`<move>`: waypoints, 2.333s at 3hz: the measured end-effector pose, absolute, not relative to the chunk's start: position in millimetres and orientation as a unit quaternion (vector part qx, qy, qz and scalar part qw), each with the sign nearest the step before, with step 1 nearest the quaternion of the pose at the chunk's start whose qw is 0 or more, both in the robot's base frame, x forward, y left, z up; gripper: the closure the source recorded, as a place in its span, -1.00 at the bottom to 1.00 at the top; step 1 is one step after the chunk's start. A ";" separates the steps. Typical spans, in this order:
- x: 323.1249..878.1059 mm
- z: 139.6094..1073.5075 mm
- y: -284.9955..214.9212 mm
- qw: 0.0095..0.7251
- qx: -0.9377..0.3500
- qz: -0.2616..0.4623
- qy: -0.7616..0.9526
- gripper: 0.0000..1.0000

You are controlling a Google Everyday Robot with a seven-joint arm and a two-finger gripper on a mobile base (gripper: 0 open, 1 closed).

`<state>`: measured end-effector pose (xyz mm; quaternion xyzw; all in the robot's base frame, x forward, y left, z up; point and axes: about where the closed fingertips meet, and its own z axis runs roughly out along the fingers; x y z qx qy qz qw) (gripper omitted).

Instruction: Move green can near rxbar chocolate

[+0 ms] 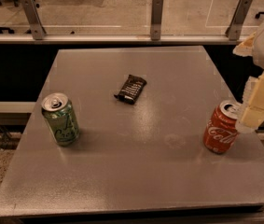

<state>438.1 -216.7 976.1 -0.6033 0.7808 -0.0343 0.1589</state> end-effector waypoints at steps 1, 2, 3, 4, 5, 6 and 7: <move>438.1 976.2 -216.7 0.159 -0.603 -0.034 0.781 -1.00; 441.4 978.1 -207.0 0.172 -0.609 -0.014 0.774 -1.00; 448.8 984.7 -174.8 0.203 -0.628 0.025 0.751 -1.00; 454.1 984.0 -130.5 0.225 -0.641 0.056 0.732 -1.00; 456.0 976.5 -83.1 0.246 -0.649 0.079 0.716 -1.00; 459.6 965.6 -38.3 0.264 -0.655 0.102 0.700 -1.00; 465.9 959.1 -1.3 0.284 -0.657 0.113 0.689 -1.00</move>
Offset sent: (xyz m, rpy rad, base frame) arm 0.0083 0.0255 0.0004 0.1286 0.0291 0.0684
